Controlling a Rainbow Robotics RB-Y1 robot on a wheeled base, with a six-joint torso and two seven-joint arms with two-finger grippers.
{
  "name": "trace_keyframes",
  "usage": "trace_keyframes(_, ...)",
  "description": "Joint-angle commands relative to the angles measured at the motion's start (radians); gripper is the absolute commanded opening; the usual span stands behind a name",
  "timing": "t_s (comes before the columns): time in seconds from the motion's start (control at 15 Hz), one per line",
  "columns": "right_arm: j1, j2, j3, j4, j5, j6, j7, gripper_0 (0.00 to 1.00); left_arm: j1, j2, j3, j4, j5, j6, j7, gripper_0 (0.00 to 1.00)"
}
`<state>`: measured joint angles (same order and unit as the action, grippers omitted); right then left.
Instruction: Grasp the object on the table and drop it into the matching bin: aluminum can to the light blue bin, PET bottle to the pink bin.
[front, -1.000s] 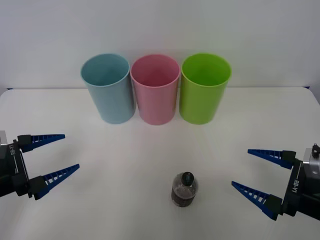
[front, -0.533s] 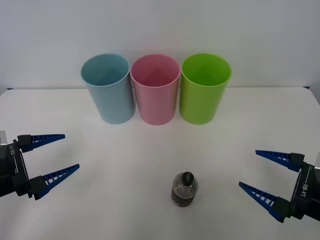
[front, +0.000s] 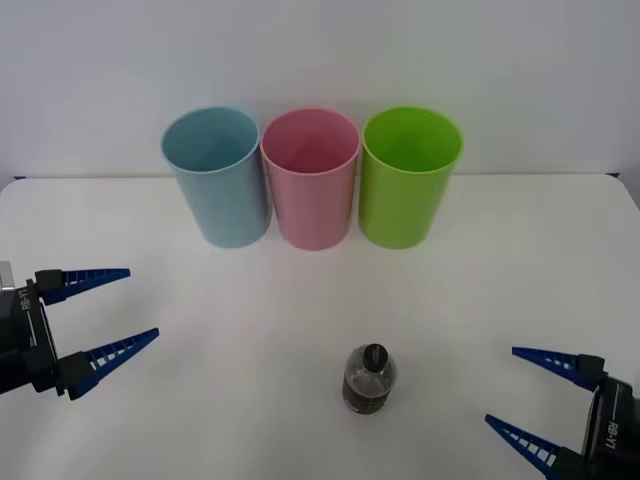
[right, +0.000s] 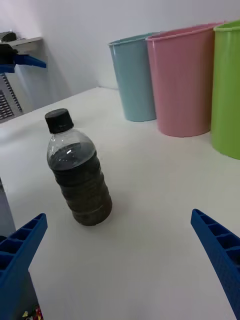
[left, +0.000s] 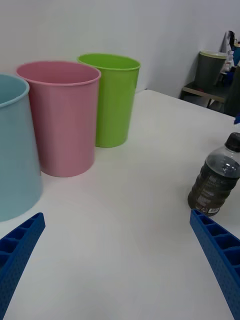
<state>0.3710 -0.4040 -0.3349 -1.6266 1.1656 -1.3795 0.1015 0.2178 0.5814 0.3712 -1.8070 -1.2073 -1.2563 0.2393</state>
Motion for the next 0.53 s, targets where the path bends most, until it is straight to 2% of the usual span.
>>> trace_keyframes(0.07, -0.001, 0.021, 0.051, 0.087, -0.021, -0.001, 0.099, 1.0, 0.0, 0.0, 0.0, 0.0, 0.0, 0.0, 0.0, 1.0)
trace_keyframes(0.27, -0.001, 0.086, 0.05, 0.1, 0.037, 0.01, 0.178, 1.0, 0.0, 0.0, 0.0, 0.0, 0.0, 0.0, 0.0, 1.0)
trace_keyframes(0.53, -0.018, 0.163, 0.056, 0.102, 0.121, 0.022, 0.204, 1.0, 0.0, 0.0, 0.0, 0.0, 0.0, 0.0, 0.0, 1.0)
